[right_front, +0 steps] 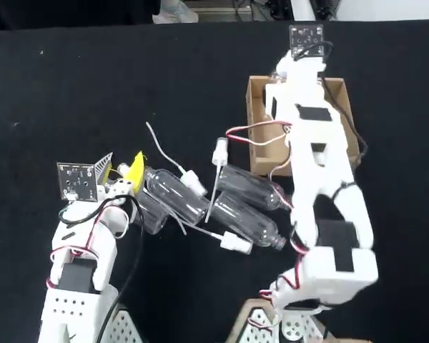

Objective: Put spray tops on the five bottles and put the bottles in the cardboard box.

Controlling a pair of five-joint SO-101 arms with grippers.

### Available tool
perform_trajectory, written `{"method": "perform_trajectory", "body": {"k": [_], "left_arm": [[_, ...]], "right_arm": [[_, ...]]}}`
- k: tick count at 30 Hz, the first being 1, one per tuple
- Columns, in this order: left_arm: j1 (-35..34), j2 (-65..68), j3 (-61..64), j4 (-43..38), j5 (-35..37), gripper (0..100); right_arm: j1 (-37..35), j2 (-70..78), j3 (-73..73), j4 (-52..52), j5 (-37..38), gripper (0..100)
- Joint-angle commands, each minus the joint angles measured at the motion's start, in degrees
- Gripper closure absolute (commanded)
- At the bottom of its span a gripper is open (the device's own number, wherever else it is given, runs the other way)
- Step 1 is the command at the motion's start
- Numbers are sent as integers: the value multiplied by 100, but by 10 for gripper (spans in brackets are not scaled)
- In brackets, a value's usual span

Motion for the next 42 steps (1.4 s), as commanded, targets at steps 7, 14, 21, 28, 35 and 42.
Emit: {"method": "perform_trajectory", "body": {"k": [7, 14, 21, 28, 35, 42], "left_arm": [[-22, -35, 127, -97, 0, 809], [-22, -26, 127, -97, 0, 809], [-22, -18, 127, -97, 0, 809], [-22, -18, 127, -97, 0, 809], [-22, -18, 127, -97, 0, 809], [-22, -18, 127, -97, -9, 809]], "right_arm": [[-79, 523, -910, -264, -26, 988], [-325, 699, -927, -360, -26, 987], [-387, 1059, -919, -870, -26, 987], [-378, 1121, -884, -1002, -18, 987], [-404, 1138, -884, -1002, -18, 986], [-413, 1138, -875, -949, -18, 962]]}}
